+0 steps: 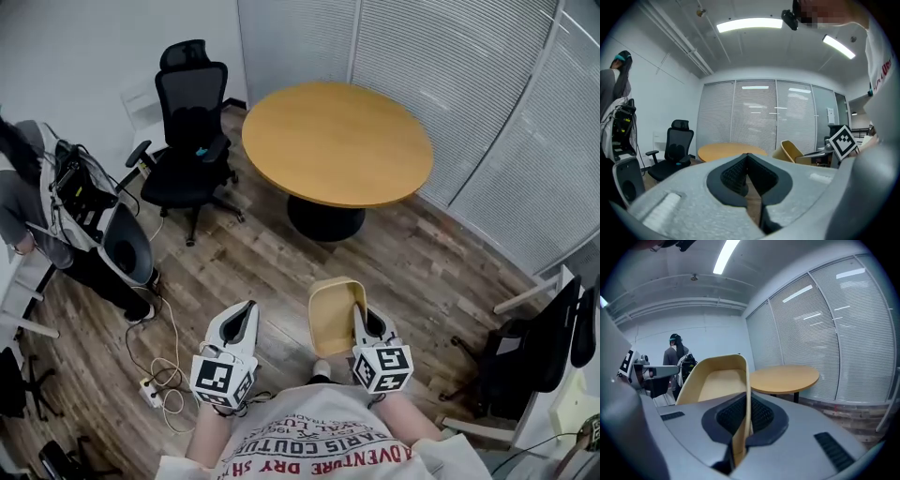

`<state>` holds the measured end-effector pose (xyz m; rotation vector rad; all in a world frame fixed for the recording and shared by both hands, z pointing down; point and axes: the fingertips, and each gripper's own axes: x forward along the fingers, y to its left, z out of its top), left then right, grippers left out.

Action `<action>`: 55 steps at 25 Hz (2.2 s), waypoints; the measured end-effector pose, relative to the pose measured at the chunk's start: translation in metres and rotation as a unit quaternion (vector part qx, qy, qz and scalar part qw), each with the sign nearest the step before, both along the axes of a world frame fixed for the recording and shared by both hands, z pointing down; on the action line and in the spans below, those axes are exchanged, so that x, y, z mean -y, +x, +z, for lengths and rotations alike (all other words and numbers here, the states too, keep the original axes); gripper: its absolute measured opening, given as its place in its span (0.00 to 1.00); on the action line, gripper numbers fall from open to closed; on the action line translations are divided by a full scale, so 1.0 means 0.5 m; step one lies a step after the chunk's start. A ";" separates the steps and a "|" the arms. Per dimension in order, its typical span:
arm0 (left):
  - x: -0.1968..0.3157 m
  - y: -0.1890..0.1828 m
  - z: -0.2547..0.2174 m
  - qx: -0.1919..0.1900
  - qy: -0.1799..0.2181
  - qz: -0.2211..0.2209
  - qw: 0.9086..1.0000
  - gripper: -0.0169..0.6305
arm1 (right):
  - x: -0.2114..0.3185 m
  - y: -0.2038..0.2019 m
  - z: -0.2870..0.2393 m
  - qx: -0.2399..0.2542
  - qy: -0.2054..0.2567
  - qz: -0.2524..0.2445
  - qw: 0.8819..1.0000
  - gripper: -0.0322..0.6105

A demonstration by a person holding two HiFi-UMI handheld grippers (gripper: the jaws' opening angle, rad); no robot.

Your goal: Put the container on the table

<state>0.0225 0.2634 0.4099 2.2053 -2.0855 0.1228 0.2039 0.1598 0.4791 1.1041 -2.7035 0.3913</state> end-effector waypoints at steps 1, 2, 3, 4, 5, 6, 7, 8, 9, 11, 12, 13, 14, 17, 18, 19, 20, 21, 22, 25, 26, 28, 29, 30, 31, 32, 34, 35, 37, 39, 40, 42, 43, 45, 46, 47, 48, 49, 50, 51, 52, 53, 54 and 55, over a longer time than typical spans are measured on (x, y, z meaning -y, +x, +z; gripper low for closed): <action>0.026 0.007 -0.001 -0.001 0.001 -0.002 1.000 0.02 | 0.027 0.005 -0.005 0.001 0.003 -0.006 1.000 0.07; 0.050 0.015 0.000 -0.003 0.001 -0.004 1.000 0.02 | 0.051 0.010 -0.008 0.001 0.005 -0.010 1.000 0.07; 0.072 0.025 0.001 -0.004 0.001 -0.004 1.000 0.02 | 0.075 0.018 -0.009 0.002 0.006 -0.013 1.000 0.07; 0.094 0.035 0.003 -0.005 0.001 -0.004 1.000 0.02 | 0.099 0.026 -0.007 0.002 0.006 -0.014 1.000 0.07; 0.115 0.045 0.006 -0.006 -0.001 -0.003 1.000 0.02 | 0.122 0.033 -0.004 0.002 0.004 -0.012 1.000 0.07; 0.134 0.051 0.008 -0.007 -0.003 -0.002 1.000 0.02 | 0.144 0.037 0.002 0.002 -0.001 -0.010 1.000 0.07; 0.152 0.054 0.010 -0.007 -0.005 0.001 1.000 0.02 | 0.163 0.038 0.007 0.003 -0.005 -0.008 1.000 0.07; 0.167 0.052 0.011 -0.007 -0.007 0.002 1.000 0.02 | 0.179 0.036 0.011 0.004 -0.009 -0.007 1.000 0.07; 0.182 0.045 0.012 -0.007 -0.008 0.002 1.000 0.02 | 0.192 0.031 0.014 0.003 -0.010 -0.008 1.000 0.07; 0.212 0.024 0.015 -0.010 -0.008 -0.004 1.000 0.02 | 0.218 0.016 0.019 -0.002 -0.010 -0.010 1.000 0.07; 0.228 0.011 0.018 -0.014 -0.009 -0.007 1.000 0.02 | 0.232 0.007 0.021 -0.005 -0.011 -0.010 1.000 0.07; 0.246 -0.002 0.023 -0.018 -0.009 -0.007 1.000 0.02 | 0.246 -0.002 0.025 -0.009 -0.013 -0.009 1.000 0.07; 0.264 -0.014 0.028 -0.023 -0.010 -0.006 1.000 0.02 | 0.261 -0.011 0.029 -0.012 -0.015 -0.007 1.000 0.07; 0.331 -0.049 0.041 -0.029 -0.010 0.011 0.999 0.02 | 0.316 -0.040 0.041 -0.020 -0.021 0.007 1.000 0.07; 0.356 -0.063 0.043 -0.028 -0.011 0.019 0.999 0.02 | 0.337 -0.054 0.043 -0.021 -0.021 0.014 0.999 0.07; 0.379 -0.080 0.045 -0.027 -0.012 0.027 0.999 0.02 | 0.358 -0.069 0.044 -0.022 -0.022 0.022 0.999 0.07; 0.403 -0.100 0.045 -0.025 -0.012 0.035 0.999 0.02 | 0.379 -0.086 0.043 -0.021 -0.022 0.030 0.999 0.07; 0.427 -0.122 0.043 -0.024 -0.011 0.040 0.999 0.02 | 0.401 -0.105 0.041 -0.020 -0.022 0.039 0.999 0.07; 0.453 -0.147 0.040 -0.024 -0.009 0.045 0.999 0.02 | 0.423 -0.127 0.037 -0.017 -0.022 0.046 0.999 0.07; 0.526 -0.223 0.031 -0.026 -0.007 0.066 0.997 0.02 | 0.470 -0.204 0.020 -0.013 -0.015 0.059 0.998 0.07; 0.548 -0.246 0.029 -0.026 -0.008 0.075 0.997 0.02 | 0.482 -0.228 0.015 -0.014 -0.011 0.062 0.998 0.07; 0.592 -0.297 0.022 -0.024 -0.008 0.093 0.995 0.02 | 0.514 -0.274 0.008 -0.014 -0.010 0.077 0.997 0.07; 0.613 -0.326 0.017 -0.023 -0.008 0.100 0.995 0.02 | 0.533 -0.297 0.007 -0.009 -0.016 0.087 0.996 0.07; 0.634 -0.356 0.011 -0.022 -0.006 0.105 0.994 0.02 | 0.552 -0.320 0.008 -0.002 -0.025 0.098 0.995 0.07; 0.653 -0.387 0.007 -0.022 -0.005 0.109 0.994 0.02 | 0.571 -0.342 0.010 0.004 -0.034 0.108 0.994 0.07; 0.673 -0.418 0.004 -0.020 -0.005 0.113 0.993 0.02 | 0.589 -0.363 0.012 0.006 -0.040 0.117 0.992 0.07; 0.709 -0.474 0.008 -0.019 -0.008 0.120 0.993 0.02 | 0.620 -0.406 0.015 0.002 -0.042 0.132 0.990 0.07; 0.726 -0.501 0.013 -0.019 -0.012 0.125 0.992 0.02 | 0.634 -0.428 0.015 0.001 -0.041 0.138 0.990 0.07; 0.757 -0.546 0.021 -0.020 -0.019 0.135 0.990 0.02 | 0.656 -0.471 0.013 -0.001 -0.040 0.146 0.988 0.07; 0.783 -0.576 0.024 -0.024 -0.022 0.147 0.989 0.02 | 0.672 -0.507 0.011 -0.008 -0.040 0.149 0.988 0.07; 0.796 -0.584 0.024 -0.026 -0.022 0.154 0.988 0.02 | 0.679 -0.520 0.012 -0.014 -0.039 0.150 0.988 0.07; 0.820 -0.591 0.028 -0.030 -0.023 0.163 0.986 0.02 | 0.696 -0.532 0.017 -0.024 -0.040 0.154 0.987 0.07; 0.831 -0.591 0.032 -0.032 -0.024 0.166 0.985 0.02 | 0.704 -0.533 0.021 -0.027 -0.043 0.156 0.986 0.07; 0.845 -0.587 0.045 -0.036 -0.029 0.171 0.984 0.02 | 0.715 -0.530 0.031 -0.029 -0.048 0.160 0.985 0.07; 0.849 -0.584 0.054 -0.038 -0.033 0.173 0.984 0.02 | 0.721 -0.527 0.036 -0.030 -0.050 0.163 0.985 0.07; 0.854 -0.580 0.062 -0.039 -0.037 0.175 0.983 0.02 | 0.726 -0.523 0.039 -0.030 -0.051 0.164 0.985 0.07; 0.859 -0.576 0.070 -0.040 -0.041 0.176 0.983 0.02 | 0.733 -0.520 0.043 -0.031 -0.052 0.165 0.984 0.07; 0.866 -0.574 0.077 -0.041 -0.044 0.176 0.983 0.02 | 0.742 -0.518 0.047 -0.031 -0.053 0.164 0.984 0.07; 0.876 -0.574 0.082 -0.042 -0.047 0.175 0.983 0.02 | 0.753 -0.518 0.052 -0.031 -0.055 0.163 0.985 0.07; 0.890 -0.575 0.085 -0.042 -0.048 0.173 0.983 0.02 | 0.767 -0.519 0.058 -0.032 -0.058 0.162 0.985 0.07; 0.908 -0.576 0.087 -0.043 -0.049 0.172 0.983 0.02 | 0.784 -0.520 0.063 -0.031 -0.060 0.162 0.984 0.07; 0.927 -0.576 0.088 -0.043 -0.050 0.172 0.983 0.02 | 0.803 -0.522 0.066 -0.031 -0.063 0.162 0.984 0.07; 0.948 -0.575 0.089 -0.044 -0.051 0.174 0.982 0.02 | 0.824 -0.523 0.069 -0.030 -0.065 0.163 0.984 0.07; 0.969 -0.573 0.089 -0.043 -0.052 0.176 0.982 0.02 | 0.846 -0.523 0.070 -0.029 -0.066 0.164 0.984 0.07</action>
